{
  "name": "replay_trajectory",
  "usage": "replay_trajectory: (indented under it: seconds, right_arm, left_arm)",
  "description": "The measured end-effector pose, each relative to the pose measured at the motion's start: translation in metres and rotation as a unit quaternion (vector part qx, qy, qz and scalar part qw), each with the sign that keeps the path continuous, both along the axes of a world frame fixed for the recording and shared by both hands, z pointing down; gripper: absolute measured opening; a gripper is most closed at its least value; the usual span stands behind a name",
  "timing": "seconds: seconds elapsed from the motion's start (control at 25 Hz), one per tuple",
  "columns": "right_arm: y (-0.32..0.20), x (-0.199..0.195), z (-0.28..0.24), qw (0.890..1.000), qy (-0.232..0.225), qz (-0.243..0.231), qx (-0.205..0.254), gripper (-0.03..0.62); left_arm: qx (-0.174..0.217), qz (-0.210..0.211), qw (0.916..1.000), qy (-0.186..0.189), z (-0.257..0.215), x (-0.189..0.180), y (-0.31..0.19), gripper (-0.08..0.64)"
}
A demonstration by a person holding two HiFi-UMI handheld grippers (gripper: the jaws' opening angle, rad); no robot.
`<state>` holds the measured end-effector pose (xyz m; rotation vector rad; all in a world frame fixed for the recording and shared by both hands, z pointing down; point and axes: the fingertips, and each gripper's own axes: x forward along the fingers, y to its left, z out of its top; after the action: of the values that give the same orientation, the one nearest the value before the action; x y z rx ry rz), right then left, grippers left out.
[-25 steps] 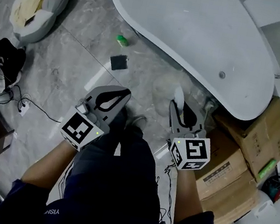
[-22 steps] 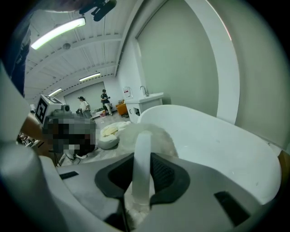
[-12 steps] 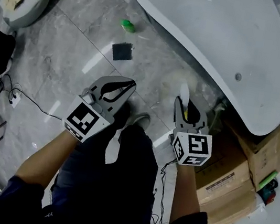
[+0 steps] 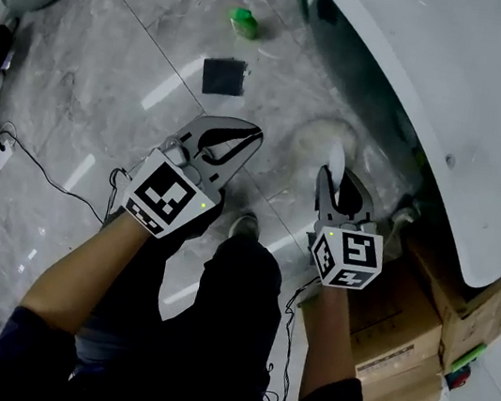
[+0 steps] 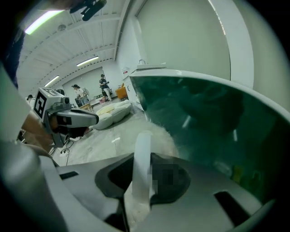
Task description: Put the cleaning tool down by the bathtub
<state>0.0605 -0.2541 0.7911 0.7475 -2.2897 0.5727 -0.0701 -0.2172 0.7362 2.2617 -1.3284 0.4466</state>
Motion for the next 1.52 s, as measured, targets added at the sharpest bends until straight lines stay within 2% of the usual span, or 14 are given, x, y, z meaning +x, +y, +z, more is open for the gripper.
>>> replay_trajectory:
  seconds: [0.48, 0.96, 1.24, 1.52]
  right_arm:
    - [-0.013, -0.054, 0.152, 0.999, -0.014, -0.050, -0.005, 0.095]
    - [-0.016, -0.099, 0.268, 0.994, 0.000, -0.106, -0.019, 0.095]
    - [-0.015, -0.117, 0.337, 0.992, 0.029, -0.121, -0.038, 0.095]
    - [-0.012, -0.131, 0.378, 0.988, 0.055, -0.132, -0.051, 0.097]
  left_arm:
    - [-0.006, -0.046, 0.9986, -0.027, 0.139, -0.034, 0.003, 0.037]
    - [-0.017, -0.085, 0.9955, -0.039, 0.242, -0.064, 0.005, 0.037]
    - [-0.026, -0.098, 0.9941, -0.040, 0.290, -0.077, 0.008, 0.037]
    - [-0.034, -0.106, 0.9930, -0.039, 0.313, -0.084, 0.015, 0.037]
